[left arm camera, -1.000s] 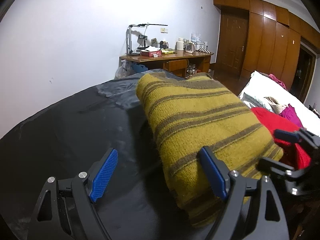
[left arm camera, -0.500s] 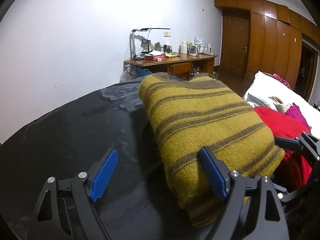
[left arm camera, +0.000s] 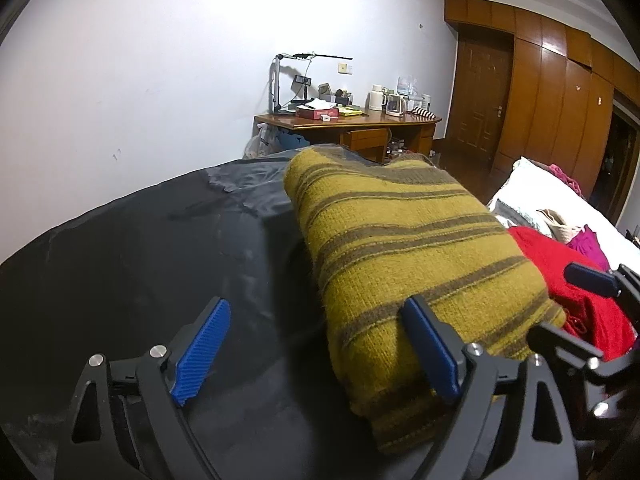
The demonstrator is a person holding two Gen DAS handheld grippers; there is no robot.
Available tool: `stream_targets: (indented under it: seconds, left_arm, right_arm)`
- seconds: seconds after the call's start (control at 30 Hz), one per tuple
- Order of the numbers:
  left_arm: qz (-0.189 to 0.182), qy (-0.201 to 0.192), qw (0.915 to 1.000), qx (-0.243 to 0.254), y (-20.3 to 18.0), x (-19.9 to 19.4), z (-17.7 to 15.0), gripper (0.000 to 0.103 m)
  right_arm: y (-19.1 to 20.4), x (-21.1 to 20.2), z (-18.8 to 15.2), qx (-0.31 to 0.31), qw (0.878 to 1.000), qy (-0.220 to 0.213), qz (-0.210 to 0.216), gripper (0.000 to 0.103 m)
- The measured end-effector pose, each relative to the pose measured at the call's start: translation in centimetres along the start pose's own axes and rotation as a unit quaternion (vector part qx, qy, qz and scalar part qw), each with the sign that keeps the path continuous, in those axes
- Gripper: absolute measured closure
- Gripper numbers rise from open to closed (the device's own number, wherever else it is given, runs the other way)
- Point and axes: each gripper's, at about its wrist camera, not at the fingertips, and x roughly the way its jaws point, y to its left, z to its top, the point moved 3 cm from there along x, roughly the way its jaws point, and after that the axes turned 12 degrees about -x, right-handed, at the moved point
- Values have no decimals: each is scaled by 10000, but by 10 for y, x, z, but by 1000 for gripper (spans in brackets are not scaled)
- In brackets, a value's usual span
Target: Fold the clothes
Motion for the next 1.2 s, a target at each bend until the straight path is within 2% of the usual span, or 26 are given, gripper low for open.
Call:
stream_targets:
  seconds: [0.13,0.37,0.73,0.9,1.2]
  left_arm:
    - [13,-15,10000,-6,2,1,0,8]
    - [57,13,10000,0,2,-1,3,5]
    - [238,107,9995,158,-10,-12,8,1]
    - [437,167,9985,300,-18,-17,5,1]
    - [226,260,9981,519,-39,-27,7,1]
  right_arm:
    - [8,19,-8,-140,9993,341,97,11]
    - [10,19,-9,-182,9990,413,57,11]
    - [7,-16,13,-343,9973,78,-652,11]
    - [-2,-26,16,-213,9969,-33,-754,11]
    - [-14,-34,15,-75,9964,-122,-830,11]
